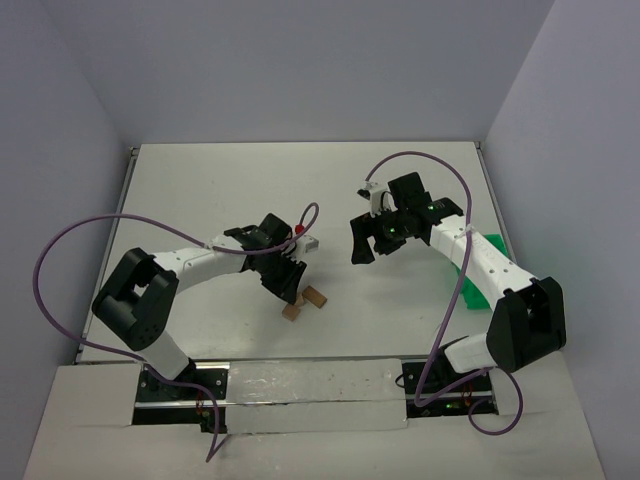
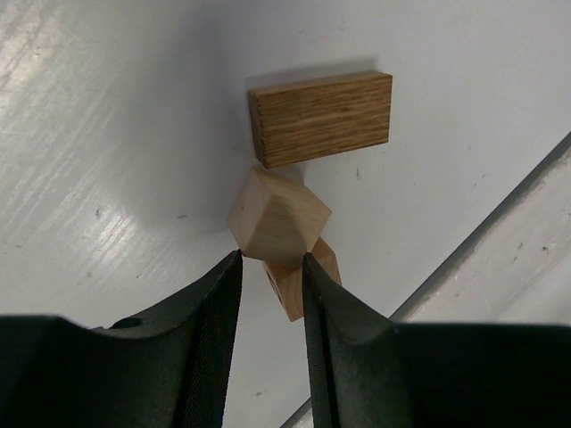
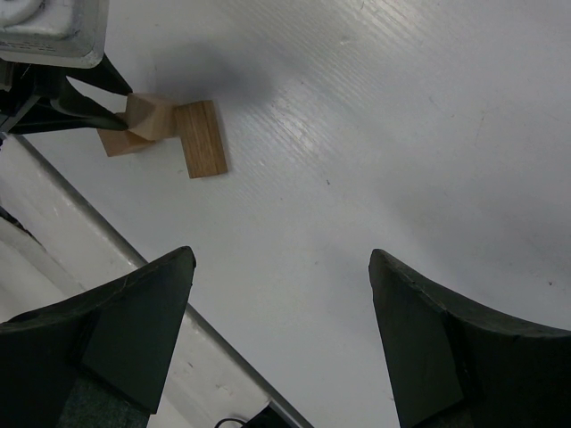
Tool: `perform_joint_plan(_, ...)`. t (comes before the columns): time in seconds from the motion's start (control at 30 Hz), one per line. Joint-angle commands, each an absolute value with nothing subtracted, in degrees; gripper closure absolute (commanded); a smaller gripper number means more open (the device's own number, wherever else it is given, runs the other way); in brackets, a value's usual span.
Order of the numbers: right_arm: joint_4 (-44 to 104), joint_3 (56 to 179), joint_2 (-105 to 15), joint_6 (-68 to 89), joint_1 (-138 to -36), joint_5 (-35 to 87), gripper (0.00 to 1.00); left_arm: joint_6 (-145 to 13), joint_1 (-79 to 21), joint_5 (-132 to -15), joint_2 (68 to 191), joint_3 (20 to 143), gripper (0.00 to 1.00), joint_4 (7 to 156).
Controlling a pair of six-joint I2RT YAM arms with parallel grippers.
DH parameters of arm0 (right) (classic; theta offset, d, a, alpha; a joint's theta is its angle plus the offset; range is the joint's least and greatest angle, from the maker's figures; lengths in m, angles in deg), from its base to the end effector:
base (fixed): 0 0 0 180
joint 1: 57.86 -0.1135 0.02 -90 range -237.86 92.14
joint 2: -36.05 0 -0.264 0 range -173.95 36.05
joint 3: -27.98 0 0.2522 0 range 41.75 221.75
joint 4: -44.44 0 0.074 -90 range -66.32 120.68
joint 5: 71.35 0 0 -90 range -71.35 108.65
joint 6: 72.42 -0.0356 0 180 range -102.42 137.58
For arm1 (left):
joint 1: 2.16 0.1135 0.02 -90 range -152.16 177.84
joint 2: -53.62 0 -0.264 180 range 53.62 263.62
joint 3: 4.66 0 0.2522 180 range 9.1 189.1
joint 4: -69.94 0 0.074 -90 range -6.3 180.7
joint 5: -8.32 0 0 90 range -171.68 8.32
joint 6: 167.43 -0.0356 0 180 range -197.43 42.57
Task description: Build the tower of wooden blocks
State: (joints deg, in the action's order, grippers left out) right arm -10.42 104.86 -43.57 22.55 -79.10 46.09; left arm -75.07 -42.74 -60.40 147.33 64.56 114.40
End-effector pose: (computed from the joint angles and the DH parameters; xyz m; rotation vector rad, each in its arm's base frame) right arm 0.2559 0.1171 0.2720 -0.7568 2.4506 0.7235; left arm 0.2233 -0.2083 0.1724 1.0290 2.6654 -0.6934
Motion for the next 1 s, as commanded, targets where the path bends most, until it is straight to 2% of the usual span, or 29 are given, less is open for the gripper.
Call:
perform_joint_plan(0.0, -9.7, 106.6, -42.4, 23.1, -79.5, 46.5, 0.14, -76.6, -43.4, -57.2, 146.2, 66.0, 0.6, 115.3)
perform_joint_plan(0.2, -9.8, 106.4, -42.2, 23.1, -79.4, 46.4, 0.14, -76.7, -43.3, -56.4, 146.2, 66.2, 0.61, 115.2)
perform_joint_plan(0.27, -9.8, 106.5, -42.0, 23.3, -79.5, 46.7, 0.14, -76.0, -43.2, -57.5, 145.0, 66.2, 0.58, 114.9)
perform_joint_plan(0.47, -9.1, 105.5, -40.1, 23.8, -79.5, 49.5, 0.12, -73.4, -42.6, -59.9, 135.4, 67.1, 0.39, 109.9)
perform_joint_plan(0.6, -9.0, 105.1, -38.9, 24.1, -80.8, 50.8, 0.11, -71.1, -40.1, -59.9, 132.1, 72.4, 0.15, 112.2)
perform_joint_plan(0.73, -8.9, 105.0, -39.7, 23.1, -86.0, 49.0, 0.09, -67.1, -34.8, -61.9, 126.8, 76.1, 0.09, 114.0)
perform_joint_plan(0.8, -7.9, 104.6, -41.0, 21.1, -89.9, 48.4, 0.07, -64.3, -31.9, -63.2, 124.1, 78.7, 0.02, 115.9)
perform_joint_plan(0.87, -6.6, 104.0, -42.7, 17.7, -94.5, 47.0, 0.01, -61.6, -30.2, -66.3, 121.7, 80.9, 0.01, 117.1)
perform_joint_plan(0.97, -4.4, 104.1, -45.1, 10.1, -100.4, 38.6, 0.0, -59.3, -27.9, -74.6, 119.2, 82.8, 0.01, 119.0)
